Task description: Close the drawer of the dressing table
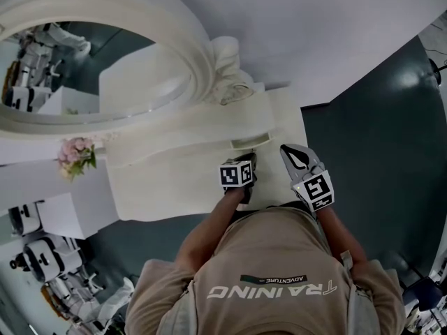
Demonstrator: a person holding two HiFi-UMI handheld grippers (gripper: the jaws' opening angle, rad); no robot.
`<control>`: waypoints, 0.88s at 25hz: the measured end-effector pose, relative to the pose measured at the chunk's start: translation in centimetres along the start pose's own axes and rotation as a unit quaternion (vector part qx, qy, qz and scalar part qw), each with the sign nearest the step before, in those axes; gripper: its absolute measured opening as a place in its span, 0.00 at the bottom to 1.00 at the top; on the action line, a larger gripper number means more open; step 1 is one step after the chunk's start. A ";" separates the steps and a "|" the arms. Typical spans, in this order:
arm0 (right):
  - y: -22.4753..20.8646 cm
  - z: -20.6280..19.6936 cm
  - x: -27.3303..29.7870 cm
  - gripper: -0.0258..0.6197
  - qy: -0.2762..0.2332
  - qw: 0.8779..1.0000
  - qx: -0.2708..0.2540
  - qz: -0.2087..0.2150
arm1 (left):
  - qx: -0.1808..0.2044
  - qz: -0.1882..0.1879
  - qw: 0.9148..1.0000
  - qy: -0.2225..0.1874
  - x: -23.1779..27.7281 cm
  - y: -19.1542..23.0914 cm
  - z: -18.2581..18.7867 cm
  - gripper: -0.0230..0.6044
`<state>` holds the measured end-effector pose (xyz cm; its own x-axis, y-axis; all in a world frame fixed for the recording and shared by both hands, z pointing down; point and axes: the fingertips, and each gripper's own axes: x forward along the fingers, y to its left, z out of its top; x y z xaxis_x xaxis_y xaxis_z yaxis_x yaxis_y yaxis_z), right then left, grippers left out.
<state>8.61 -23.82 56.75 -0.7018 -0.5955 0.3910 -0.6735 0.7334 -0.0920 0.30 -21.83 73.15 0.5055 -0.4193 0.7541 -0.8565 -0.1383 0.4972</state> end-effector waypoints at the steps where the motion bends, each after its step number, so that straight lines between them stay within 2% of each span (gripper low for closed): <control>1: 0.0 0.1 0.0 0.04 -0.001 1.000 0.000 0.000 | -0.002 0.001 1.000 -0.003 0.0 0.0 0.2 0.07; 6: -0.1 -0.1 -0.1 0.04 0.003 1.000 0.000 -0.001 | 0.000 0.002 1.000 -0.008 -0.1 0.1 0.7 0.07; 16: -0.2 -0.6 -0.1 0.04 0.009 1.000 0.004 -0.001 | 0.005 0.014 0.999 -0.038 -0.3 1.5 4.1 0.07; 22: -0.4 -0.7 -0.3 0.04 0.010 1.000 0.005 -0.004 | -0.002 0.014 0.999 -0.043 -0.2 1.7 4.6 0.07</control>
<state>9.24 -23.77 57.29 -0.6916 -0.5953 0.4092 -0.6820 0.7247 -0.0984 -1.73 -26.10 71.91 0.4706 -0.4980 0.7284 -0.8696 -0.1219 0.4785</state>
